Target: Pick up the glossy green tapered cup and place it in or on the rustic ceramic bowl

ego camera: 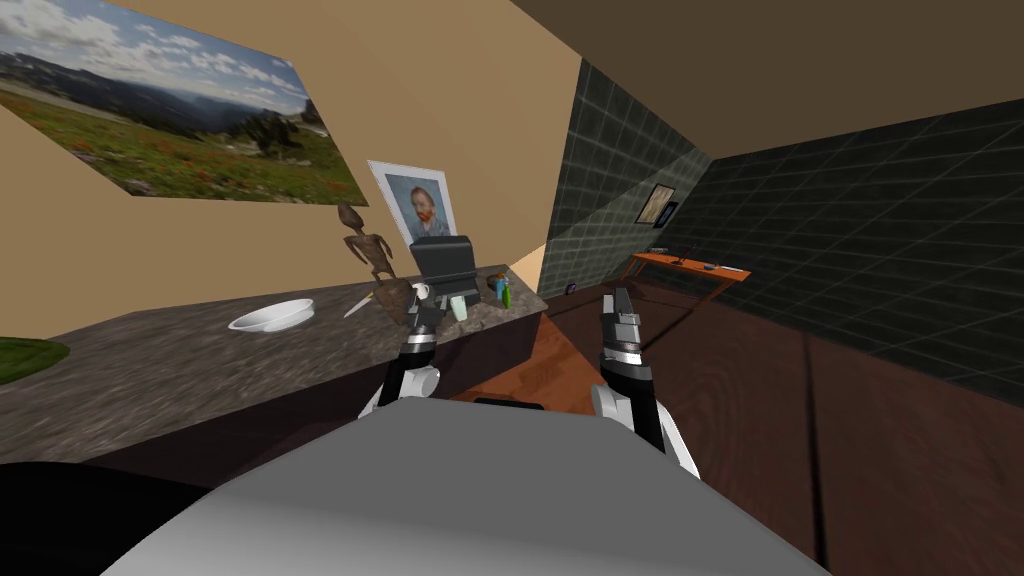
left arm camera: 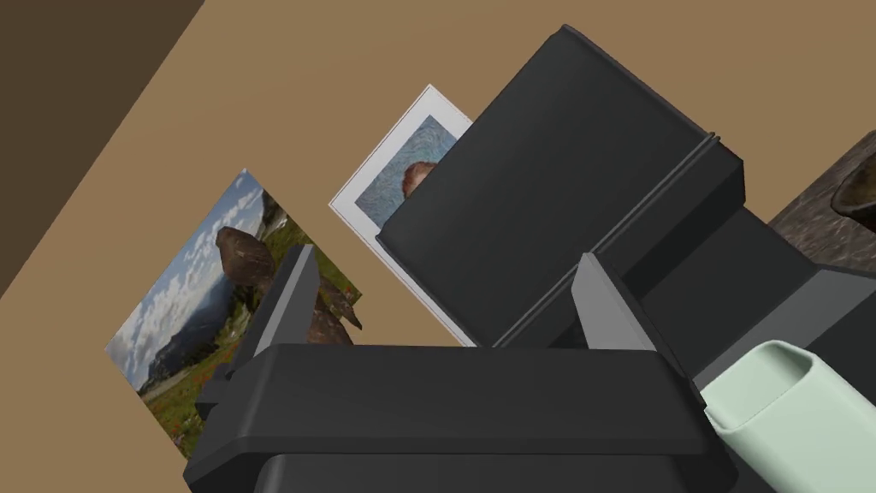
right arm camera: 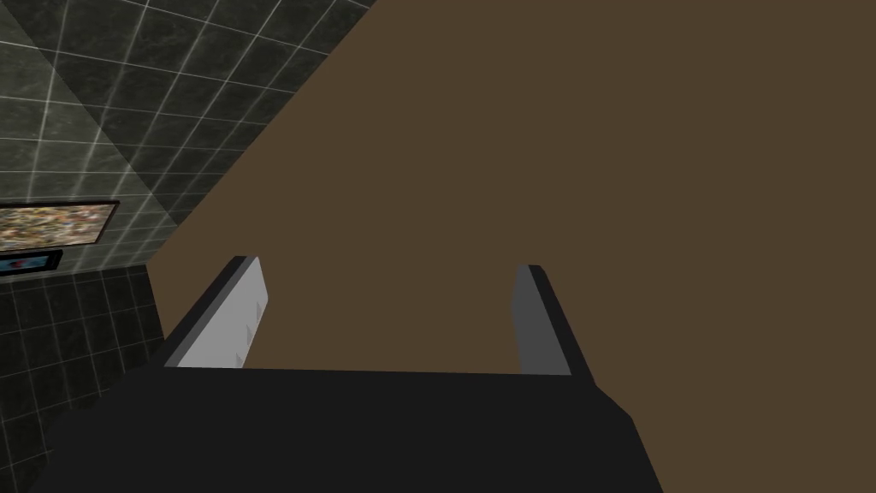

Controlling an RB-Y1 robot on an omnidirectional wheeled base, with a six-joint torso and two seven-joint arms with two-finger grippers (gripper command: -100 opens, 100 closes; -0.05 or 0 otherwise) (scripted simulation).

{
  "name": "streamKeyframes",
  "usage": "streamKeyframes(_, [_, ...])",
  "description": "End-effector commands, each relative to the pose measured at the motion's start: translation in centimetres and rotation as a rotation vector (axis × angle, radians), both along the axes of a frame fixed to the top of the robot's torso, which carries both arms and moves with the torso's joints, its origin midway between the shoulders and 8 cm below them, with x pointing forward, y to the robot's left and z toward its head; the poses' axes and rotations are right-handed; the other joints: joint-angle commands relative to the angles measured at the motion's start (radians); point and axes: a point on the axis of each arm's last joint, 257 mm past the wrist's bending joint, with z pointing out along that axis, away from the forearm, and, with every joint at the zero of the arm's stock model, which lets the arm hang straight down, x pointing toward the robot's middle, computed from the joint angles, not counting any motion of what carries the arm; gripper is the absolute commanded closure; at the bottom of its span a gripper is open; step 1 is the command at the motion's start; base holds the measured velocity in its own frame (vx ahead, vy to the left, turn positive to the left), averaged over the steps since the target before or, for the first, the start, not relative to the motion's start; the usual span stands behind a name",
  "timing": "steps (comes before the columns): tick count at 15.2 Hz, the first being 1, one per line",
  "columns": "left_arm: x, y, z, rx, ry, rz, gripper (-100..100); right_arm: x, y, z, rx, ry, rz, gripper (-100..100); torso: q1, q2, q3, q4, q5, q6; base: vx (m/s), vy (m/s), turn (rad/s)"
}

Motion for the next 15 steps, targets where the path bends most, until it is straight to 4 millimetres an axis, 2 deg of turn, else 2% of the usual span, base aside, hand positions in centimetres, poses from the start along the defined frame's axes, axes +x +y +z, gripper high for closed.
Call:
streamKeyframes(1, [0.6, 0.6, -1.8, -0.067, 0.027, -0.023, -100, 0.0, 0.0, 0.0, 0.0, 0.0, 0.0, 0, 0.0, 0.0, 0.0, 0.0, 0.0, 0.0, 0.01, -0.042, 0.005])
streamKeyframes(6, [1.6, 2.0, -5.8, -0.218, 0.078, -0.059, -100, 0.0, 0.0, 0.0, 0.0, 0.0, 0.0, 0, -0.001, -0.001, 0.0, 0.0, 0.0, 0.0, 0.014, -0.054, 0.001])
streamKeyframes(7, [1.6, 2.1, -6.1, -0.218, 0.083, -0.057, -100, 0.0, 0.0, 0.0, 0.0, 0.0, 0.0, 0, -0.001, -0.001, -0.001, 0.0, 0.0, 0.0, 0.024, -0.047, -0.003])
streamKeyframes(8, [1.9, 2.5, -7.5, -0.27, 0.101, -0.065, -100, 0.0, 0.0, 0.0, 0.0, 0.0, 0.0, 0, -0.001, -0.001, -0.001, 0.0, 0.0, 0.0, 0.027, -0.043, -0.006])
streamKeyframes(9, [1.9, 2.5, -7.5, -0.27, 0.101, -0.065, -100, 0.0, 0.0, 0.0, 0.0, 0.0, 0.0, 0, 0.0, -0.001, -0.001, 0.0, 0.0, 0.0, 0.03, -0.037, -0.007])
streamKeyframes(15, [2.3, 3.8, -12.0, -0.427, 0.147, -0.077, -100, 0.0, 0.0, 0.0, 0.0, 0.0, 0.0, 0, 0.001, -0.002, -0.001, 0.0, 0.0, 0.0, 0.03, -0.032, -0.012])
